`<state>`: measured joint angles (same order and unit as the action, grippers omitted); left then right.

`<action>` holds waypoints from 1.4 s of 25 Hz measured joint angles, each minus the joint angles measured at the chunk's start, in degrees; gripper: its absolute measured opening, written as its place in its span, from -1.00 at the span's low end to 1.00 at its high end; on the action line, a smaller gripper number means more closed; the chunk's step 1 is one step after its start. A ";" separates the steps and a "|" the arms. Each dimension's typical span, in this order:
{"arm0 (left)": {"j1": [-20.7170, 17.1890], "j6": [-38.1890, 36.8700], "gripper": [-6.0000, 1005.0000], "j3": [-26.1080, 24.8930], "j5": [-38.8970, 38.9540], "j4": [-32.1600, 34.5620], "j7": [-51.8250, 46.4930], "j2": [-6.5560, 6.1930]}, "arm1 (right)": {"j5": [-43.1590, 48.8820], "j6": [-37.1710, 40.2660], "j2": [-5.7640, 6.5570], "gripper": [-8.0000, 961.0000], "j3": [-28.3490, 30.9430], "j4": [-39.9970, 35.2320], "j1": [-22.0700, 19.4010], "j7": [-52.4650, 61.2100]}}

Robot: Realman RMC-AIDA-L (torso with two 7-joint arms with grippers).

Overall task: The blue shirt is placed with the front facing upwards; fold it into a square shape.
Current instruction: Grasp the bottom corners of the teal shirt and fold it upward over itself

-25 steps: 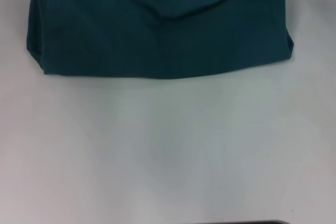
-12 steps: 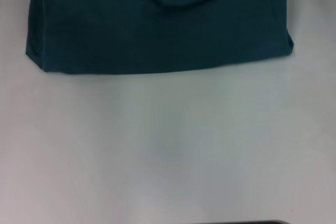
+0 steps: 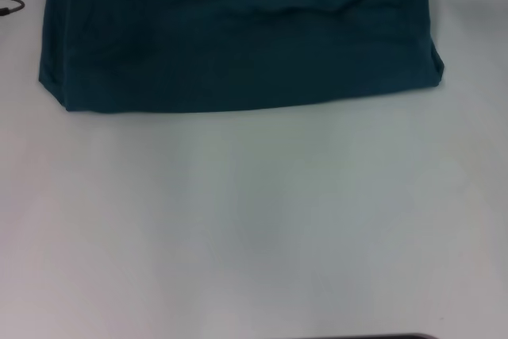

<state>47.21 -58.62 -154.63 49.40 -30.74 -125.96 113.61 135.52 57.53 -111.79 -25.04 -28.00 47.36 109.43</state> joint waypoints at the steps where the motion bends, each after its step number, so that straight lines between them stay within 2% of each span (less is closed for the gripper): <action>1: -0.08 0.34 -0.98 0.05 0.00 0.01 0.08 0.21 | 0.00 -0.55 -0.16 -0.92 0.00 0.38 0.00 -0.24; 9: -1.24 1.67 -0.98 0.27 0.67 0.07 1.02 1.18 | 0.00 -3.20 -1.26 -0.92 -0.79 1.53 0.01 -0.93; 24: -3.16 0.08 -0.98 0.55 1.50 -0.09 1.81 1.32 | 0.01 -3.96 -2.06 -0.92 -0.80 2.11 -0.85 -1.15; 29: -4.59 -1.19 -0.98 0.32 1.56 -0.58 2.03 1.21 | 0.01 -3.52 -2.27 -0.92 -0.80 2.15 -1.71 -1.13; 31: -6.52 -1.83 -0.98 0.12 3.81 -1.40 2.56 1.00 | 0.01 -3.19 -2.28 -0.92 -0.80 2.15 -1.90 -1.15; 35: -7.90 -2.76 -0.98 0.34 5.88 -1.77 3.35 0.86 | 0.01 -2.75 -2.29 -0.92 -0.80 2.16 -1.92 -1.15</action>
<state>39.30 -61.38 -154.29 55.28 -32.51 -122.61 114.47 135.53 54.78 -114.08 -25.84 -25.84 45.44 108.28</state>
